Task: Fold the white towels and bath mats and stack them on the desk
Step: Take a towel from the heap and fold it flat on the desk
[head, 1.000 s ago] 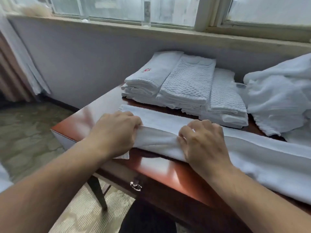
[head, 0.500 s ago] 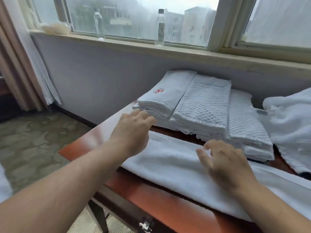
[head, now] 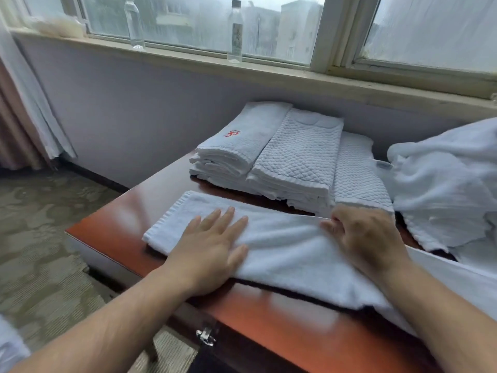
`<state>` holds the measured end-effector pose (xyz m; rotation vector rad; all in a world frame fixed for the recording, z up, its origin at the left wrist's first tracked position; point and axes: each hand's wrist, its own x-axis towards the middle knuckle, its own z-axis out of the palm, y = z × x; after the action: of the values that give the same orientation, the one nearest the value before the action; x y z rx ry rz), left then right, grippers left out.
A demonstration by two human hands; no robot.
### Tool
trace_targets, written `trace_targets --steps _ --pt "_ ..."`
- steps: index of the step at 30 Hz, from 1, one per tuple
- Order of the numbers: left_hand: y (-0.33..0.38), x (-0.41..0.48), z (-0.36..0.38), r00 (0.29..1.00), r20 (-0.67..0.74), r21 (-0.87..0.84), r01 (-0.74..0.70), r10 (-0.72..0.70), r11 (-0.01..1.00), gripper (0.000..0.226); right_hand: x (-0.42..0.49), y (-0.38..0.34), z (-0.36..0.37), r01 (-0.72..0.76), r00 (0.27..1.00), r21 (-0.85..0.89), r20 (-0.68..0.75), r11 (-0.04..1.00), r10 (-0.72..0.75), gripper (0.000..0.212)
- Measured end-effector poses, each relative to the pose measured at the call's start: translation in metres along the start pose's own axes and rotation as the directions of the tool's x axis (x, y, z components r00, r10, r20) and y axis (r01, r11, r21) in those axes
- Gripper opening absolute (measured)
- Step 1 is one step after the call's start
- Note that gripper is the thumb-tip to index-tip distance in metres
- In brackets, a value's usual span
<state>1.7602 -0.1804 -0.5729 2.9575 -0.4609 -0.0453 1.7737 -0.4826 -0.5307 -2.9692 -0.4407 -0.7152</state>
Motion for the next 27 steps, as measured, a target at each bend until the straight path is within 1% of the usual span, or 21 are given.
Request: trace_targets --steps 1,2,4,6,8,10,11,13,15,16,17,19,20,22,24,25,27 --pt "0.001 -0.001 -0.001 1.0 0.002 0.002 0.022 -0.022 1.0 0.07 -0.002 -0.001 0.001 0.027 0.997 -0.022 -0.069 0.999 -0.029 0.027" --pt "0.003 -0.002 -0.002 0.999 0.006 -0.002 0.046 -0.046 0.999 0.067 -0.005 -0.001 0.001 0.021 0.997 -0.029 -0.074 0.999 -0.023 0.025" --pt "0.006 -0.001 -0.008 0.995 0.017 -0.016 0.098 -0.097 0.995 0.066 -0.015 0.008 -0.002 -0.049 0.997 -0.01 -0.059 0.999 0.048 0.025" --pt "0.015 0.004 -0.014 0.993 -0.016 -0.037 0.113 -0.114 0.993 0.063 -0.035 0.023 -0.007 -0.127 0.991 0.056 -0.035 0.99 0.129 0.029" --pt "0.032 0.016 -0.018 0.997 -0.067 -0.105 0.017 -0.024 0.994 0.057 -0.057 0.041 -0.016 -0.234 0.972 0.107 0.025 0.966 0.233 0.035" --pt "0.057 0.031 -0.019 0.992 -0.072 -0.201 -0.12 0.107 0.972 0.054 -0.077 0.06 -0.026 -0.375 0.924 0.114 0.12 0.92 0.362 0.042" --pt "0.071 0.038 -0.018 0.987 -0.062 -0.23 -0.162 0.151 0.96 0.053 -0.085 0.07 -0.031 -0.436 0.894 0.103 0.168 0.894 0.417 0.042" --pt "0.092 0.052 -0.017 0.983 -0.065 -0.207 -0.18 0.171 0.962 0.051 -0.099 0.084 -0.04 -0.501 0.843 0.027 0.243 0.865 0.48 0.036" --pt "0.103 0.062 -0.019 0.988 -0.062 -0.142 -0.149 0.142 0.979 0.044 -0.109 0.092 -0.044 -0.49 0.841 -0.034 0.246 0.871 0.482 0.028" --pt "0.105 0.067 -0.021 0.99 -0.054 -0.139 -0.137 0.13 0.981 0.038 -0.112 0.094 -0.045 -0.479 0.848 -0.032 0.241 0.877 0.472 0.023" --pt "0.105 0.07 -0.022 0.991 -0.054 -0.158 -0.131 0.124 0.979 0.031 -0.112 0.095 -0.047 -0.479 0.85 -0.015 0.244 0.878 0.467 0.021" --pt "0.106 0.075 -0.024 0.988 -0.102 -0.186 -0.134 0.117 0.973 0.023 -0.109 0.096 -0.05 -0.495 0.843 0.019 0.254 0.869 0.475 0.021" --pt "0.108 0.076 -0.025 0.984 -0.141 -0.164 -0.131 0.108 0.978 0.023 -0.106 0.096 -0.052 -0.501 0.842 0.025 0.246 0.865 0.481 0.02" --pt "0.115 0.075 -0.027 0.969 -0.232 -0.049 -0.098 0.084 0.994 0.022 -0.1 0.097 -0.053 -0.489 0.856 -0.006 0.193 0.873 0.48 0.015" --pt "0.126 0.069 -0.026 0.952 -0.294 0.025 -0.078 0.082 0.997 0.033 -0.098 0.094 -0.052 -0.479 0.858 -0.057 0.178 0.876 0.481 0.015" --pt "0.133 0.064 -0.025 0.94 -0.322 0.012 -0.11 0.108 0.994 0.038 -0.098 0.093 -0.052 -0.485 0.852 -0.062 0.189 0.872 0.488 0.015" --pt "0.151 0.051 -0.022 0.908 -0.359 -0.084 -0.262 0.216 0.961 0.034 -0.102 0.09 -0.054 -0.514 0.843 -0.033 0.162 0.857 0.512 0.019"
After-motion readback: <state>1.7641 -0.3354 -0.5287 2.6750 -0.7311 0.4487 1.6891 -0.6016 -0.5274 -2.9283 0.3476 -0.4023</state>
